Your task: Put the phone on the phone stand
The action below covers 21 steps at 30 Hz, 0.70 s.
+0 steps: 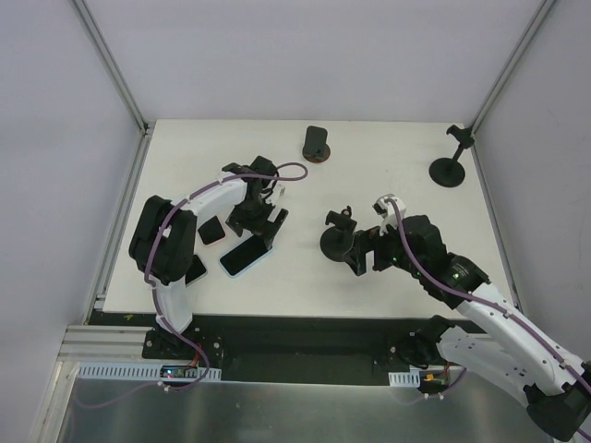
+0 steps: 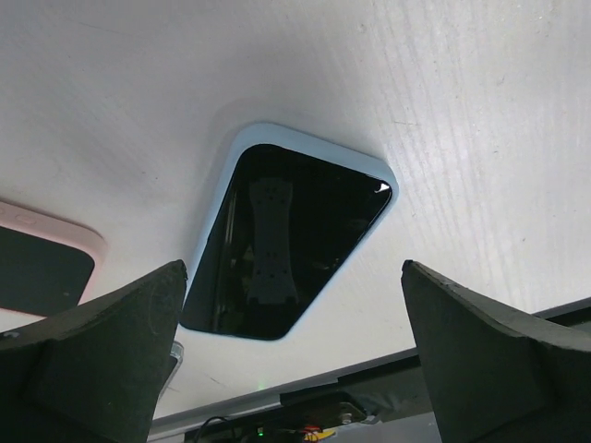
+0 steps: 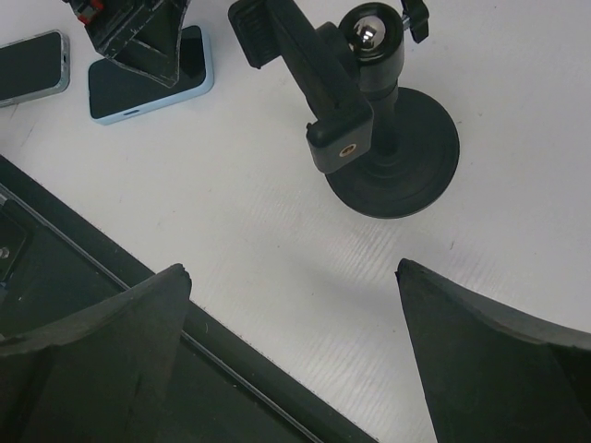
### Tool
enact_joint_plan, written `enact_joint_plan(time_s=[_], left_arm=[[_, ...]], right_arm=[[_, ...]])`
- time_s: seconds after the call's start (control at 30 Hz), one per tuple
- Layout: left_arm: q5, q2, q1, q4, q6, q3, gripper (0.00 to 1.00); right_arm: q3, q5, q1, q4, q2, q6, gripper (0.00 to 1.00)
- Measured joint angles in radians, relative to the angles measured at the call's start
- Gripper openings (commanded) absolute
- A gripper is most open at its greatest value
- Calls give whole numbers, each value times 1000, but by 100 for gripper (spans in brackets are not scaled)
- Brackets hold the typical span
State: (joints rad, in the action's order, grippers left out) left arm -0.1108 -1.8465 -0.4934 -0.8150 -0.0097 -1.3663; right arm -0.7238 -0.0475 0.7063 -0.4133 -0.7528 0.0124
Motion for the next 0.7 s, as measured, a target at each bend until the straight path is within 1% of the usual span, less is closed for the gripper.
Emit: enact_joint_plan(time_s=[0.2, 0.4, 0.57, 0.6, 0.67, 0.7], left_arm=[[-10, -47, 0, 1, 18, 19, 99], [13, -111, 5, -3, 28, 24, 99], [17, -119, 4, -8, 29, 18, 99], [17, -121, 4, -9, 29, 17, 95], [17, -127, 4, -14, 29, 10, 91], [17, -130, 4, -17, 30, 7, 84]], right_arm=[[0, -21, 0, 19, -3, -2, 96], [0, -36, 0, 21, 0, 3, 97], [-19, -37, 0, -4, -2, 38, 97], [-28, -36, 0, -10, -2, 44, 97], [-40, -35, 0, -12, 1, 54, 97], [-41, -32, 0, -12, 6, 57, 96]])
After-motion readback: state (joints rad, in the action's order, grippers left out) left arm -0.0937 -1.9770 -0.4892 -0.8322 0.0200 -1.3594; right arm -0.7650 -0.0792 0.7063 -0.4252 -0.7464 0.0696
